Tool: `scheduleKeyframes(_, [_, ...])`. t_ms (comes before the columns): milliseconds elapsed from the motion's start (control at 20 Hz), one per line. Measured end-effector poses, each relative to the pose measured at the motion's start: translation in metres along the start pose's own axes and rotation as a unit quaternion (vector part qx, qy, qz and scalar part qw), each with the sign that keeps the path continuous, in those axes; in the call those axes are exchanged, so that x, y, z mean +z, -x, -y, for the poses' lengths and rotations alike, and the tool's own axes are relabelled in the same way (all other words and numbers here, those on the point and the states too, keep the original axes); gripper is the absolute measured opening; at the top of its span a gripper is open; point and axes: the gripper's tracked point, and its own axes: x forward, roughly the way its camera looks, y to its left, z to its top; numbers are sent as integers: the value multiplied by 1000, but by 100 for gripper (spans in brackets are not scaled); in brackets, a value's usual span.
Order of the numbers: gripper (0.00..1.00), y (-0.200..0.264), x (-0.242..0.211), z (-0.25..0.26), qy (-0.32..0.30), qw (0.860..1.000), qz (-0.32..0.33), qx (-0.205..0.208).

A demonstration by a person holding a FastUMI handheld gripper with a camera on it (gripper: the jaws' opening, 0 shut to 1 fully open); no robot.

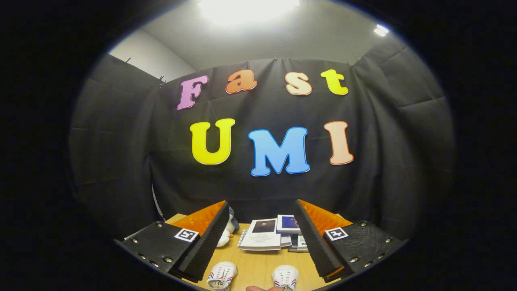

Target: Open the storage box then place both shoes into the box .Put the left shoe in first, then the right shoe, with the right side of both shoes facing outward in a uniform manner.

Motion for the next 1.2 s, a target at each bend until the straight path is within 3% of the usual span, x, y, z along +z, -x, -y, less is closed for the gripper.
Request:
scheduleKeyframes(250, [98,-25,-55,-34,-76,991,-74,80])
scheduleKeyframes(550, [99,-45,-119,-80,-138,962,-169,167])
scheduleKeyframes(950, [97,-59,-198,-169,-250,879,-286,290])
scheduleKeyframes(1200, [97,-74,-246,-210,-309,831,-338,317])
